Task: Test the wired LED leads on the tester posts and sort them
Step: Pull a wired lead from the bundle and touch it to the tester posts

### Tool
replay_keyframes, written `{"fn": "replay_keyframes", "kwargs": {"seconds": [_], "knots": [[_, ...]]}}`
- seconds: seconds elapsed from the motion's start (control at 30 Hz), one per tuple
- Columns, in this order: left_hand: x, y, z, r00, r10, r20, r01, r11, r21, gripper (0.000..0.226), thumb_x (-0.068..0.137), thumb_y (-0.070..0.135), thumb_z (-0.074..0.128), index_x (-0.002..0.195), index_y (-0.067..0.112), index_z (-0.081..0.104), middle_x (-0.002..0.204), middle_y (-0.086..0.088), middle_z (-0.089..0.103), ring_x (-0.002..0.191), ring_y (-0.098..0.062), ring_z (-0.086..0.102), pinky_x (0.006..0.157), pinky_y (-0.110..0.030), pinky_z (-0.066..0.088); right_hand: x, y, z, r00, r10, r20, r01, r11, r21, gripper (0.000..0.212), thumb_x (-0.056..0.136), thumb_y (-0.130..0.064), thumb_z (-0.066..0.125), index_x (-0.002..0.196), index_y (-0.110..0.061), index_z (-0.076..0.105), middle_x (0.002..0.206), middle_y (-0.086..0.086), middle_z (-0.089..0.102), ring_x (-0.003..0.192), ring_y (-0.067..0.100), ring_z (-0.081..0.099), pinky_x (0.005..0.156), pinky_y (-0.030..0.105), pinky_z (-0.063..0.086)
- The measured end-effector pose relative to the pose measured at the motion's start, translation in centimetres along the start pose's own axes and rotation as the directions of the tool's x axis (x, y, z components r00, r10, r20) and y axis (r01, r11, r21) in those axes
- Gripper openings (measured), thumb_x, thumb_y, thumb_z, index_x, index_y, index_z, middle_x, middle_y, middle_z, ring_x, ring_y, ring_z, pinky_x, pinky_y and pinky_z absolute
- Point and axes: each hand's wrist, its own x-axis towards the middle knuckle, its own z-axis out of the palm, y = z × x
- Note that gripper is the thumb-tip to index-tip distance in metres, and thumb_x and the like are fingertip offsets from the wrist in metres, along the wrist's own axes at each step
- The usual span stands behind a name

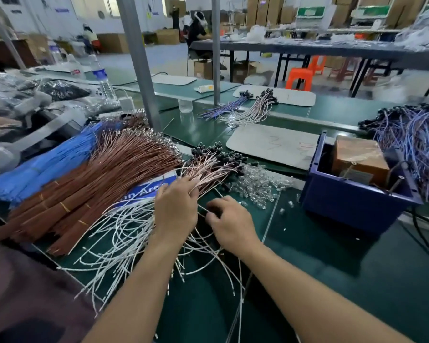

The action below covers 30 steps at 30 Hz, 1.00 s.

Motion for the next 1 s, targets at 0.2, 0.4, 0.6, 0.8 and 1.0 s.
{"fn": "replay_keyframes", "kwargs": {"seconds": [0.2, 0.4, 0.6, 0.8, 1.0], "knots": [[-0.6, 2.4, -2.3, 0.996, 0.080, -0.037, -0.082, 0.996, -0.046, 0.017, 0.098, 0.033, 0.066, 0.108, 0.024, 0.078, 0.100, 0.002, 0.076, 0.097, -0.020, 0.064, 0.080, -0.032, 0.043, 0.7, -1.7, -3.9, 0.904, 0.364, 0.223, -0.412, 0.610, 0.676, 0.004, 0.095, -0.018, 0.067, 0.092, -0.019, 0.068, 0.088, 0.005, 0.070, 0.068, 0.016, 0.061, 0.065, 0.028, 0.051], [-1.1, 3.6, -5.2, 0.983, 0.084, 0.162, -0.022, 0.937, -0.348, 0.014, 0.100, 0.035, 0.063, 0.099, 0.033, 0.078, 0.063, 0.017, 0.069, 0.052, -0.001, 0.062, 0.044, -0.013, 0.036, -1.9, -2.6, -7.2, 0.908, -0.309, -0.283, 0.284, 0.950, -0.127, 0.065, 0.082, -0.007, 0.071, 0.135, -0.035, 0.047, 0.136, -0.008, 0.055, 0.126, 0.012, 0.046, 0.108, 0.021, 0.029], [-0.4, 3.2, -7.4, 0.997, -0.041, 0.060, 0.062, 0.912, -0.406, 0.007, 0.087, 0.025, 0.080, 0.093, 0.028, 0.081, 0.050, 0.025, 0.060, 0.040, 0.001, 0.050, 0.038, -0.011, 0.033, 1.7, -4.2, -7.1, 0.977, -0.145, 0.158, 0.181, 0.953, -0.243, 0.038, 0.093, -0.001, 0.056, 0.122, -0.024, 0.065, 0.115, 0.004, 0.070, 0.107, 0.025, 0.065, 0.090, 0.031, 0.050], [0.8, 0.1, -9.9, 0.971, -0.216, -0.107, 0.191, 0.960, -0.205, 0.021, 0.086, 0.045, 0.079, 0.100, 0.030, 0.081, 0.059, 0.013, 0.064, 0.057, -0.004, 0.060, 0.056, -0.022, 0.045, 3.5, -5.3, -7.4, 0.990, -0.109, -0.094, 0.119, 0.988, 0.101, 0.033, 0.101, -0.011, 0.054, 0.075, -0.026, 0.067, 0.072, -0.006, 0.070, 0.058, 0.005, 0.058, 0.054, 0.025, 0.043], [1.1, 1.4, -10.0, 0.978, -0.063, -0.201, 0.087, 0.990, 0.112, 0.081, 0.080, 0.047, 0.082, 0.148, 0.019, 0.049, 0.133, -0.011, 0.064, 0.125, -0.032, 0.055, 0.107, -0.046, 0.040, 0.2, -5.3, -11.3, 0.991, 0.104, 0.079, -0.129, 0.873, 0.470, 0.029, 0.106, -0.008, 0.044, 0.091, -0.011, 0.069, 0.065, 0.010, 0.070, 0.037, 0.009, 0.045, 0.036, 0.023, 0.035]]}}
